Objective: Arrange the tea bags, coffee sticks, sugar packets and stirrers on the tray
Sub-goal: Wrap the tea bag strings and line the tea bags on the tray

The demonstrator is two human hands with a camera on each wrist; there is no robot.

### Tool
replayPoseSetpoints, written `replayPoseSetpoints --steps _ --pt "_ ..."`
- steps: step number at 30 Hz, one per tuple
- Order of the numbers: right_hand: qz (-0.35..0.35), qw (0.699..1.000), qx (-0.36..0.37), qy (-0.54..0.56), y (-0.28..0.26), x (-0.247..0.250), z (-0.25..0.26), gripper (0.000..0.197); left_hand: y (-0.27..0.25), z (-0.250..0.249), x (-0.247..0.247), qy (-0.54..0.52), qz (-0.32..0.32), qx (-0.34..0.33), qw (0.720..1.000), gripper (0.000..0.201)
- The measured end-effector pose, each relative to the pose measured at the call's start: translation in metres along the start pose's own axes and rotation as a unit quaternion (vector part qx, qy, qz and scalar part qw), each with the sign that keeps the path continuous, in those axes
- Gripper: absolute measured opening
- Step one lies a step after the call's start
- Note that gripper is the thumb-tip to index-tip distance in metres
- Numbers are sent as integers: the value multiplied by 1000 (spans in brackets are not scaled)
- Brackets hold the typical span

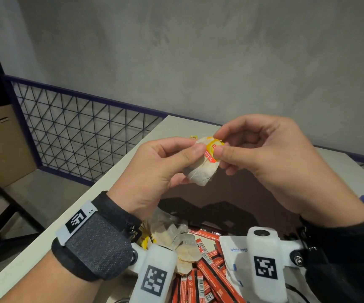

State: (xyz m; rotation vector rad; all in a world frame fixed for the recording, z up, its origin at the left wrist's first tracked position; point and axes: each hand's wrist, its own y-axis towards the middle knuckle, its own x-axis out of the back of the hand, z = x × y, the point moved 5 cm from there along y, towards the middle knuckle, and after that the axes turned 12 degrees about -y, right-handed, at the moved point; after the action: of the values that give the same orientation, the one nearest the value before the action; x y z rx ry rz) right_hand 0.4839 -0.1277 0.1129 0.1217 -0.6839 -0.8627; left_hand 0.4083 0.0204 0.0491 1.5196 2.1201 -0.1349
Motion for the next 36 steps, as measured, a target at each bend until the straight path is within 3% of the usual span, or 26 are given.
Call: replayPoseSetpoints --steps 3,13,21,30,33,36 --pt "-1 1000 8 -5 0 1 0 14 -1 -1 -3 -19 12 5 1000 24" --pt "-4 1000 21 -18 1 0 0 15 -1 -1 2 5 0 13 1000 30" --pt "-5 998 -19 52 2 -2 -4 16 -2 -6 1 20 15 -19 1000 38" --pt "82 994 -69 31 -1 -9 -11 8 -2 -5 1 32 25 -18 999 34" --pt "94 992 -77 15 -2 -8 -12 6 -1 -9 3 9 5 -15 1000 34" --pt "93 988 -122 33 7 0 -15 18 2 -22 13 -43 -53 -22 997 20"
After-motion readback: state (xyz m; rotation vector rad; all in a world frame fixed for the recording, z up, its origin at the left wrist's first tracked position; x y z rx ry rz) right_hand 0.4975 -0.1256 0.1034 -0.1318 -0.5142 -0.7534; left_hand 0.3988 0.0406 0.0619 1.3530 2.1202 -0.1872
